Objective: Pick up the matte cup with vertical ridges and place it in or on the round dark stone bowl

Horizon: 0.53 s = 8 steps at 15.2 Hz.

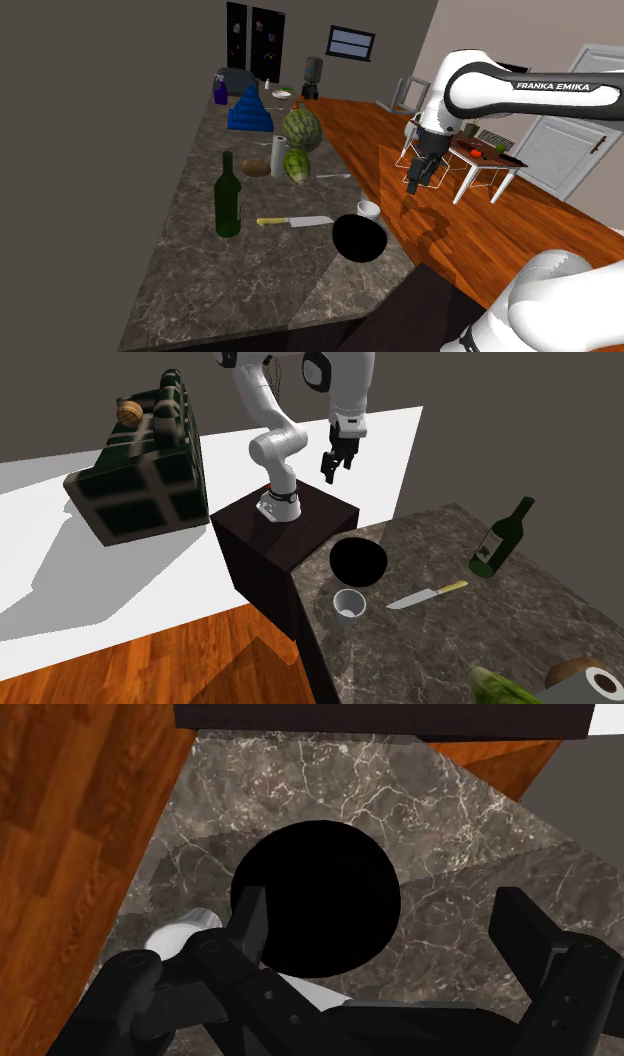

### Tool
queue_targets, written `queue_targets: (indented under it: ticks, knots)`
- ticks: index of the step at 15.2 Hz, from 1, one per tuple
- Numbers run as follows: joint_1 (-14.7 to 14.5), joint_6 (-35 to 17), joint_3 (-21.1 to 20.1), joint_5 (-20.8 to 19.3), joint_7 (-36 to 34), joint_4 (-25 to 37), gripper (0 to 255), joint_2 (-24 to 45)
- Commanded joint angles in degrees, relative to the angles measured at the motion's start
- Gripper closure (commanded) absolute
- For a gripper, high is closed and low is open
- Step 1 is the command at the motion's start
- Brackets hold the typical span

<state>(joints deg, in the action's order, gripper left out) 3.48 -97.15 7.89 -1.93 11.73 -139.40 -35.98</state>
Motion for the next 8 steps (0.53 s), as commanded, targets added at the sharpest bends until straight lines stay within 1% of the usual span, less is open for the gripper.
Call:
queue_targets:
  ticks: [1, 5, 8]
  knots:
    - [0.34, -3.17, 1.83, -0.51, 2.20, 0.04, 0, 3.26]
    - [0.76, -8.98, 5.36, -0.69, 6.64, 1.42, 0, 10.80]
    - [0.90, -12.94, 7.84, -0.01, 10.20, 3.31, 0, 17.02]
